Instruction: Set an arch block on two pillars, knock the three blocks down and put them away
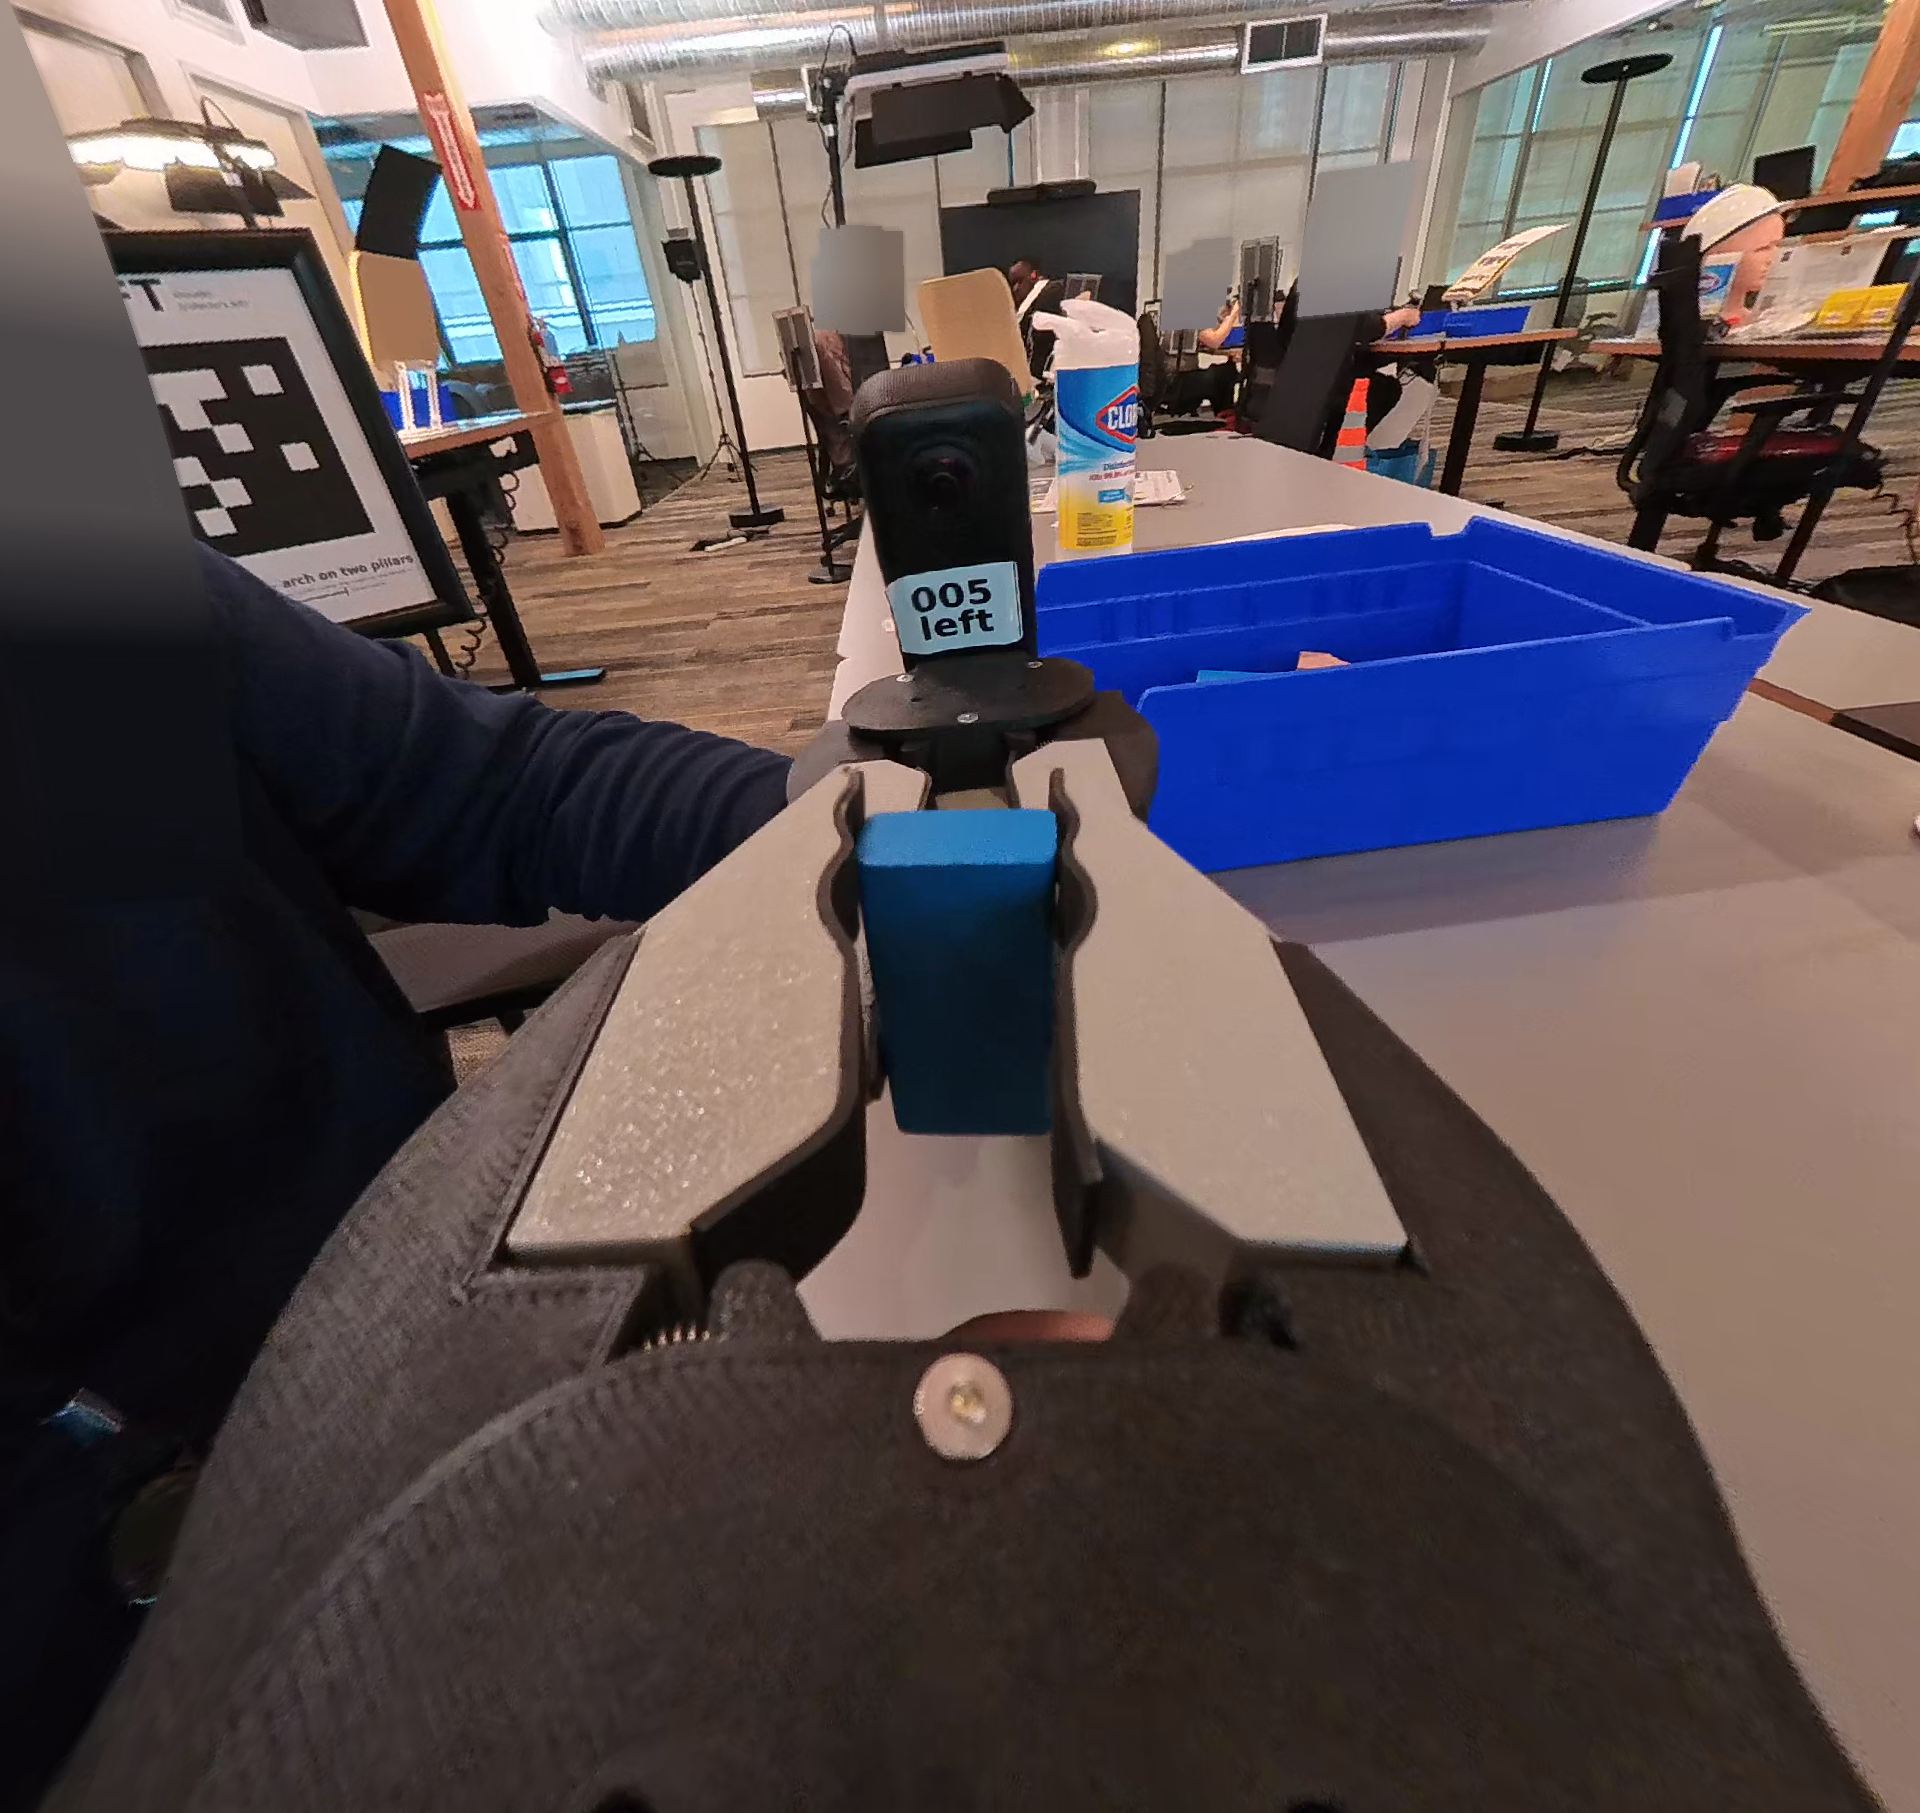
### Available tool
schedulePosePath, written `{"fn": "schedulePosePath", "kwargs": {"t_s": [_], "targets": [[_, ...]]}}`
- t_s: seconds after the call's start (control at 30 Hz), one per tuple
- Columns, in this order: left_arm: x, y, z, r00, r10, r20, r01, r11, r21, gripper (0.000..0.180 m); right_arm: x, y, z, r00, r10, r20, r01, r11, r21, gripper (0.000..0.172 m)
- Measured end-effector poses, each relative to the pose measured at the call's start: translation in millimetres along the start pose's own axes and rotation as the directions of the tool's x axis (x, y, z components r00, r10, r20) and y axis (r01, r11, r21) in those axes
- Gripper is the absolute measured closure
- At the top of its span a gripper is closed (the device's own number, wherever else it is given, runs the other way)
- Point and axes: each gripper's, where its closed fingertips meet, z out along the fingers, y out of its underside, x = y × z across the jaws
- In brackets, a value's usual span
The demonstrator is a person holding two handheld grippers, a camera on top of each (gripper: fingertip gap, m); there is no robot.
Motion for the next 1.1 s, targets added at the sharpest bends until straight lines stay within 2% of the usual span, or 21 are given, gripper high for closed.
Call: {"fn": "schedulePosePath", "kwargs": {"t_s": [0.53,0.83,1.1], "targets": [[6.0,-3.8,0.3,0.999,0.036,-0.01,-0.036,0.999,0.032,0.15,-8.6,1.7,-1.9,0.999,-0.021,0.041,0.021,1.0,-0.002,0.139],[4.5,-0.4,0.6,1.0,0.006,-0.009,-0.006,1.0,0.004,0.15,-2.2,7.8,-0.7,0.994,-0.104,-0.032,0.103,0.993,-0.054,0.14],[0.5,0.8,0.6,1.0,0.01,0.017,-0.01,1.0,0.002,0.149,2.4,8.6,-1.7,0.996,-0.083,-0.043,0.081,0.995,-0.055,0.141]]}}
